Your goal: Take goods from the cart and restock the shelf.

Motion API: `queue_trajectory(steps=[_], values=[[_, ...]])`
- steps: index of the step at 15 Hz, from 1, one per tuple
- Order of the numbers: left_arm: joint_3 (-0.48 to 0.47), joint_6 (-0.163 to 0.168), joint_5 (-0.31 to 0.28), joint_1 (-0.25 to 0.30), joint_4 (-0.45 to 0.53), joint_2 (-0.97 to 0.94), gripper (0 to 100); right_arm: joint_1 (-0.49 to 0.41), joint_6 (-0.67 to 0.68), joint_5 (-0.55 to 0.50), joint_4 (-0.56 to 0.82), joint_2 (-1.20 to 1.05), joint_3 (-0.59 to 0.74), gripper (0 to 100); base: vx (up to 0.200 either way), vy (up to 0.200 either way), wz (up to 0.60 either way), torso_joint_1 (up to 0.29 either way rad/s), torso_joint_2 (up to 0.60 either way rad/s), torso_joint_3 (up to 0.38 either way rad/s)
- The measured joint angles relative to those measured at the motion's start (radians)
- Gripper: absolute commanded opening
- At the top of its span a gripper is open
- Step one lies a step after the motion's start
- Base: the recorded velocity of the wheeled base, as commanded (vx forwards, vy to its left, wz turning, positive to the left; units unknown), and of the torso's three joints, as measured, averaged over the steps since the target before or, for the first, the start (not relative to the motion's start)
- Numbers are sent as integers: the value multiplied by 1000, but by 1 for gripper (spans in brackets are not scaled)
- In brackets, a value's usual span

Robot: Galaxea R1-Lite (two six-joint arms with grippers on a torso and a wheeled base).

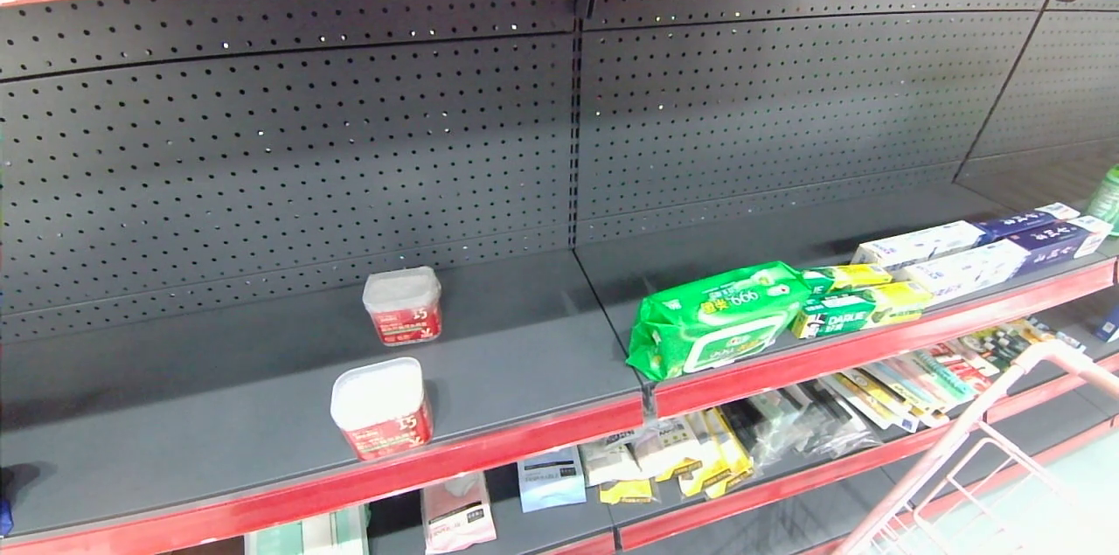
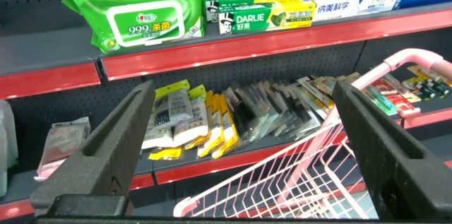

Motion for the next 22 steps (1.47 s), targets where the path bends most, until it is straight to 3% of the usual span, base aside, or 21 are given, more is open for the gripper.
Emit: queue_trajectory(steps=[3, 6, 13, 17, 22], values=[[-87, -50, 26, 0, -45, 318, 100, 0, 0, 0, 0, 0, 0, 100, 0, 0, 0, 0, 0, 0], [-153, -72, 45, -73, -80, 629, 100, 0, 0, 0, 0, 0, 0, 100, 0, 0, 0, 0, 0, 0], [-252, -82, 54, -170, -103, 1073, 100, 0, 0, 0, 0, 0, 0, 100, 0, 0, 0, 0, 0, 0], [-330, -82, 57, -170, -99, 1177, 100, 0, 0, 0, 0, 0, 0, 100, 0, 0, 0, 0, 0, 0], [-357, -82, 96, -110, -97, 1249, 100, 0, 0, 0, 0, 0, 0, 100, 0, 0, 0, 0, 0, 0]])
